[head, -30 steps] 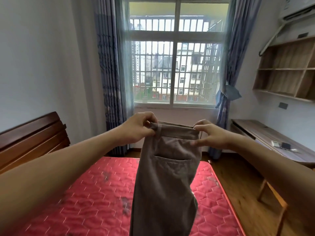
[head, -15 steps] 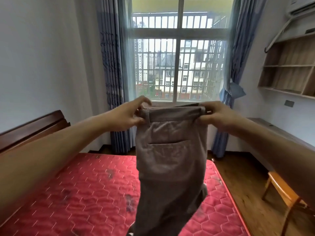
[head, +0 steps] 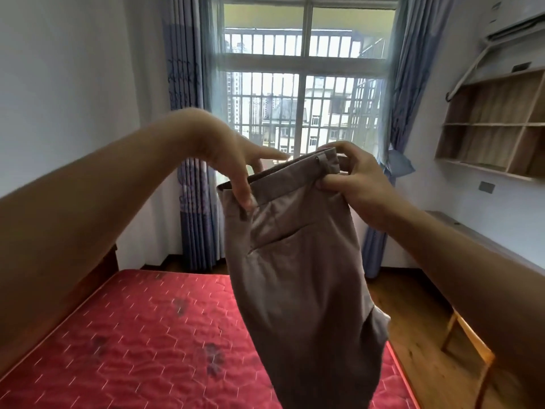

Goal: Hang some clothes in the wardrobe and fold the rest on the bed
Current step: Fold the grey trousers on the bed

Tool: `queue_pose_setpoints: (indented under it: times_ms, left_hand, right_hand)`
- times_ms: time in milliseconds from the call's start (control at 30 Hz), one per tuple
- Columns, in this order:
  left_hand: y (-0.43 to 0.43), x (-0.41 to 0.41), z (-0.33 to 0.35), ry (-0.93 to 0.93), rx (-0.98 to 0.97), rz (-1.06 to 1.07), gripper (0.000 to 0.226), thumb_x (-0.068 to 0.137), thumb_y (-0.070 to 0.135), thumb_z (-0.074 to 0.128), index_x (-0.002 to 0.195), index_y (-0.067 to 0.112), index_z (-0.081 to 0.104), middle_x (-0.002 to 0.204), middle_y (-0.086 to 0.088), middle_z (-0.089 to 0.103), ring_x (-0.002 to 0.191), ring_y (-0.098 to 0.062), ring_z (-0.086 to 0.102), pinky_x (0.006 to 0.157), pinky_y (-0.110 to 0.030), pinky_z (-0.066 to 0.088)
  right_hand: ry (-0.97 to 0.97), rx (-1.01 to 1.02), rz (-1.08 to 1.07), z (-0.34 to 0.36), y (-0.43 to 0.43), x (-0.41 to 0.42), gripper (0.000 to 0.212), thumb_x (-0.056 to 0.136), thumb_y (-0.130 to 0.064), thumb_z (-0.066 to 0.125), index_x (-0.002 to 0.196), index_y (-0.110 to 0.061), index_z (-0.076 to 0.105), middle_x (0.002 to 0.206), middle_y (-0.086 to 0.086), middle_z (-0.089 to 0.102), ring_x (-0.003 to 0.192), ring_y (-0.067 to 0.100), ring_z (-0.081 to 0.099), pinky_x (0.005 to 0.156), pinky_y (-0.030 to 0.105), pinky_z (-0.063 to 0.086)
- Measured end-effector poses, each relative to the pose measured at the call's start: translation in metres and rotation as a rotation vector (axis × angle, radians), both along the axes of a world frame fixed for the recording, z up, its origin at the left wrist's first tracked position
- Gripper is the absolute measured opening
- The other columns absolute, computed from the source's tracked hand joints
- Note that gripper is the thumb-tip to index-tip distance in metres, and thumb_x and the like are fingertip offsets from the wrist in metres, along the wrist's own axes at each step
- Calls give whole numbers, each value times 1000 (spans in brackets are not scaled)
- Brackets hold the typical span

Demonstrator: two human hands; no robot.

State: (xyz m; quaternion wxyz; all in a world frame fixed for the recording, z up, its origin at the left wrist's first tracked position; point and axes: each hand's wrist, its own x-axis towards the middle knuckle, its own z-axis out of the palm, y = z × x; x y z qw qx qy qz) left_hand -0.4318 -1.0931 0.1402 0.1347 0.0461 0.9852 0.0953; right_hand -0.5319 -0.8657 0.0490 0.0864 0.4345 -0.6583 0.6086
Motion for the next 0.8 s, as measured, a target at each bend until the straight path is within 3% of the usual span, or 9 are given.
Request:
queue_pose_setpoints:
  times_ms: [167, 267, 367, 467, 533, 600, 667, 733, 800]
  left_hand:
    - [-6, -8, 2, 107, -247, 73, 64, 92, -2, 65, 145, 29, 47, 113, 5, 69, 103, -15, 64, 88, -34, 53]
    - [-3, -12, 13, 77, -76, 60, 79, 87, 22, 77, 152, 37, 34, 140, 7, 56, 127, -14, 51, 99, -30, 42]
    - [31, -25, -3, 272, 84, -98, 92, 71, 50, 85, 149, 33, 38, 136, 11, 56, 123, -8, 52, 97, -25, 47]
    - [54, -44, -25, 449, 147, -206, 42, 79, 28, 85, 114, 13, 67, 109, -5, 71, 99, -19, 67, 89, -41, 55]
    - [51, -51, -25, 489, 199, -211, 28, 80, 22, 84, 102, 10, 72, 98, -7, 75, 88, -16, 69, 82, -38, 57]
    - [45, -52, -22, 517, 211, -198, 27, 79, 21, 84, 101, 11, 73, 95, -3, 76, 84, -11, 69, 77, -31, 57]
    - [40, -53, -19, 554, 197, -181, 27, 79, 23, 85, 100, 12, 73, 94, -2, 76, 87, -12, 70, 77, -31, 57]
    - [33, -51, -12, 588, 181, -146, 26, 78, 25, 85, 99, 14, 74, 93, 0, 77, 88, -13, 71, 75, -31, 58]
    - [23, -48, -5, 617, 191, -98, 23, 77, 26, 86, 96, 18, 74, 89, 6, 76, 82, -6, 70, 67, -25, 55]
  right_hand:
    - [-11, -42, -52, -5, 19, -9, 41, 71, 3, 74, 92, -31, 72, 90, -4, 76, 85, 10, 70, 73, 28, 59]
    - [-25, -62, -47, -6, 23, -12, 39, 72, 6, 74, 96, -24, 71, 92, 1, 76, 87, 14, 70, 76, 31, 60]
    - [-49, -86, -6, -5, 18, -9, 38, 73, 7, 74, 95, -23, 69, 89, 3, 76, 83, 17, 71, 72, 32, 60]
    - [-37, -122, 9, -2, 16, -11, 34, 75, 1, 77, 98, -23, 68, 90, 3, 77, 84, 16, 72, 71, 30, 60]
    - [-82, -104, 38, -12, 22, -18, 34, 81, -19, 82, 111, -23, 66, 100, 3, 77, 93, 16, 74, 75, 28, 59]
    - [-177, 34, 32, -41, 30, -23, 44, 81, -50, 80, 117, -31, 65, 109, 3, 76, 102, 19, 73, 82, 35, 60]
    - [-205, 231, -18, -92, 36, -27, 45, 81, -65, 70, 107, -28, 72, 105, 0, 77, 98, 15, 73, 84, 41, 60]
    - [-140, 448, -145, -147, 46, -29, 48, 89, -65, 59, 92, -19, 74, 90, 0, 77, 85, 8, 67, 83, 49, 58]
    - [-126, 557, -211, -189, 54, -30, 43, 96, -53, 55, 92, -15, 75, 89, 3, 76, 83, 9, 67, 83, 52, 55]
